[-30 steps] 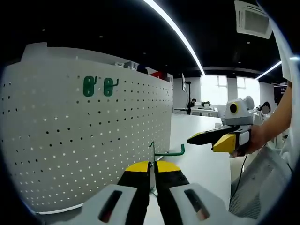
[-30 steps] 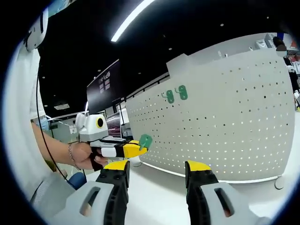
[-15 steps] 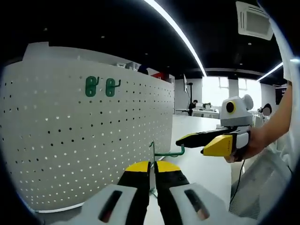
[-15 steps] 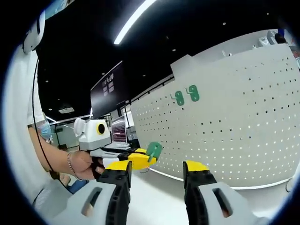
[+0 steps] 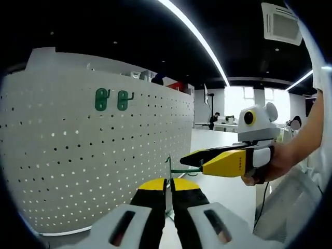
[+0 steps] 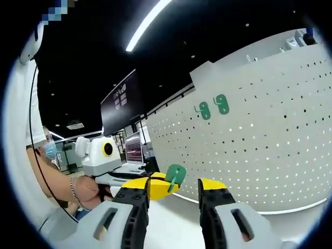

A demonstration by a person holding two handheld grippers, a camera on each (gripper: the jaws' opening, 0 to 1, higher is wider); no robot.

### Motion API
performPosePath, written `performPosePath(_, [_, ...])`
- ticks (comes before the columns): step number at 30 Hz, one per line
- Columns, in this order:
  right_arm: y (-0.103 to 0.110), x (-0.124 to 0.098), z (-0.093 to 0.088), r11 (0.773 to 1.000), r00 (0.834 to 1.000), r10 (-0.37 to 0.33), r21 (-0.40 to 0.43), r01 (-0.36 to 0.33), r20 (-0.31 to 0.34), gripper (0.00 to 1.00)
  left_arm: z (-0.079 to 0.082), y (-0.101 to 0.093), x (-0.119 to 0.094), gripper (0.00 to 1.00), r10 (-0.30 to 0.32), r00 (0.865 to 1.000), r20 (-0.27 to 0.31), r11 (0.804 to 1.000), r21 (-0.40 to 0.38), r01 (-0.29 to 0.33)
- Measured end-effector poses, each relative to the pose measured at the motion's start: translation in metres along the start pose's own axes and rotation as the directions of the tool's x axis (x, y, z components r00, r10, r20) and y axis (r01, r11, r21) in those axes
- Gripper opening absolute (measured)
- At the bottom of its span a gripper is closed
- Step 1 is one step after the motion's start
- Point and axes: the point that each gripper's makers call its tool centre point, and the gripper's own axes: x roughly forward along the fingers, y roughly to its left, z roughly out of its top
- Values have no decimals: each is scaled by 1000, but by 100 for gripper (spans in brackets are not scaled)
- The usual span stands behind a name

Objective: Insert the hook assembly into the mounting plate slot until the hook locks in place.

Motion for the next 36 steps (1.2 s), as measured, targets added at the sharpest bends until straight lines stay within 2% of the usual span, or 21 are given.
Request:
performPosePath(8, [-3, 7, 0, 1000, 1000, -12, 12, 12, 6, 32, 1, 1, 0, 3, 8, 1000, 4, 1000, -4, -8])
performPosePath(15, [-1, 10, -6, 999, 1000, -15, 32, 16, -18, 18, 2, 3, -1, 3, 13, 1000, 5, 1000, -10, -13])
performPosePath(23, [1, 15, -5, 999, 1000, -11, 45, 12, -17, 10, 2, 1, -1, 3, 11, 1000, 6, 1000, -11, -11])
performPosePath(36, [1, 20, -4, 999, 1000, -22, 45, 23, -13, 4, 2, 2, -1, 3, 22, 1000, 12, 999, -27, -21])
